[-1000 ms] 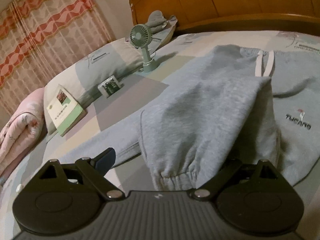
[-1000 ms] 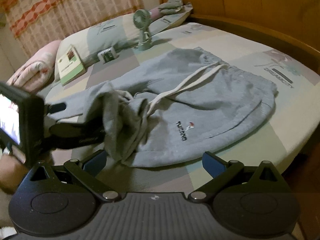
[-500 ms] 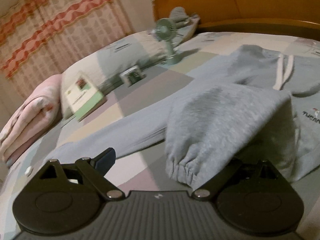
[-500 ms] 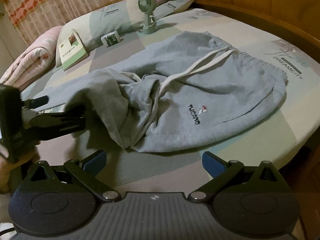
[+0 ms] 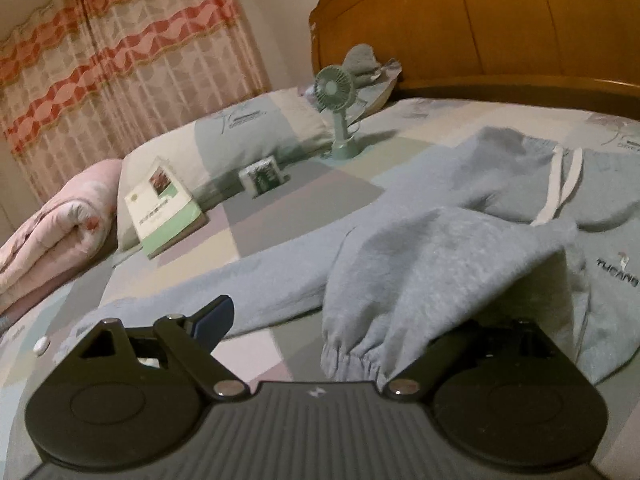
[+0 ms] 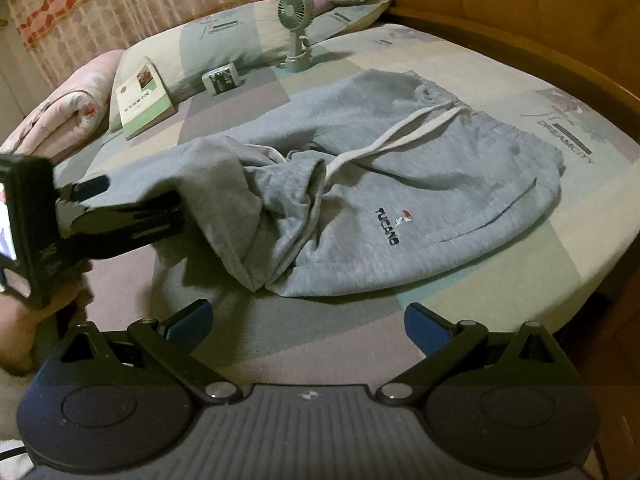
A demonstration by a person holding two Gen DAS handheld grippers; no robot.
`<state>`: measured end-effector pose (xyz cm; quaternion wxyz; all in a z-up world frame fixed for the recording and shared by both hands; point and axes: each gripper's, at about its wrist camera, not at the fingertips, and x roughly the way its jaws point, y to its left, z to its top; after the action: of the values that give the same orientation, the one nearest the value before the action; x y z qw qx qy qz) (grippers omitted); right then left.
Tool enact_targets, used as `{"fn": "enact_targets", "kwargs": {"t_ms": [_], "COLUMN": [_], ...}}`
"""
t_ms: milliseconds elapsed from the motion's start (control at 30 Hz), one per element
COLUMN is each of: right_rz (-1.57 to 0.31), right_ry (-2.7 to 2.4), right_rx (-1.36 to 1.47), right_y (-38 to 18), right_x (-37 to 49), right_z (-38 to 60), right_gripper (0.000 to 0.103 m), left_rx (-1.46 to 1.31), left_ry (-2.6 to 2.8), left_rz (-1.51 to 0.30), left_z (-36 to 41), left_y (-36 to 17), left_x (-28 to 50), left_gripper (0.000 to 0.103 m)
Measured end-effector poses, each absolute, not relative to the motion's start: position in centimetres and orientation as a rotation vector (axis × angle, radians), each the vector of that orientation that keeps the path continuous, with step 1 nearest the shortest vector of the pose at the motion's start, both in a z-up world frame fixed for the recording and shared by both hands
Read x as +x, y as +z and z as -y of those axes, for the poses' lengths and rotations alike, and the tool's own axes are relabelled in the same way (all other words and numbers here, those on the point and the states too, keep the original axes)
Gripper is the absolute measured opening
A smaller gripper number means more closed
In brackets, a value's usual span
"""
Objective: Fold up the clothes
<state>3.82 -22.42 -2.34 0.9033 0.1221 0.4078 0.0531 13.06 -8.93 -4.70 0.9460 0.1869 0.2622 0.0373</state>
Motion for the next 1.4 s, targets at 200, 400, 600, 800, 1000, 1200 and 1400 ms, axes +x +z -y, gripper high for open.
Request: {"fn": "enact_targets", "kwargs": {"t_ms": [200, 400, 600, 800, 1000, 1200, 1400], "right_rz": [-0.84, -0.826, -0.824, -0.815, -0.811, -0.814, -0.816], "right_ry": [0.123, 0.115, 0.105, 0.135, 0.162, 0.174, 0.187], "right_rx": [0.241, 0.219, 0.23, 0.224, 0.223, 0.234, 0.238], "right_y": [-2.1, -1.6, -1.5, -1.4, -1.2, -1.3, -1.2], "right_x": [3.7, 2.8, 2.8, 2.7, 2.4, 1.8, 1.1], "right_z": [21.8, 21.5, 21.7, 21.0, 20.3, 19.8, 19.0], "right_gripper": [0.103, 0.103, 0.103, 0.103, 0.103, 0.103, 0.103], "left_rx": [0.321, 0.32, 0.351, 0.372, 0.378, 0.389, 0.412], "left_ry": [0.05, 0.048, 0.113, 0.216, 0.302, 0.369, 0.439], "left_rz": [-0.537, -0.548, -0.475, -0.441, -0.419, -0.405, -0.395], "left_z": [7.2, 7.7, 6.7, 4.3, 1.8, -0.1, -2.3], "left_y": [-4.7, -6.1, -5.4, -4.3, -3.3, -3.0, -3.4], "left_x": [13.2, 14.7, 12.5, 10.1, 7.7, 5.5, 3.5], "left_gripper": [0.09, 0.09, 0.09, 0.09, 0.09, 0.09, 0.09]}}
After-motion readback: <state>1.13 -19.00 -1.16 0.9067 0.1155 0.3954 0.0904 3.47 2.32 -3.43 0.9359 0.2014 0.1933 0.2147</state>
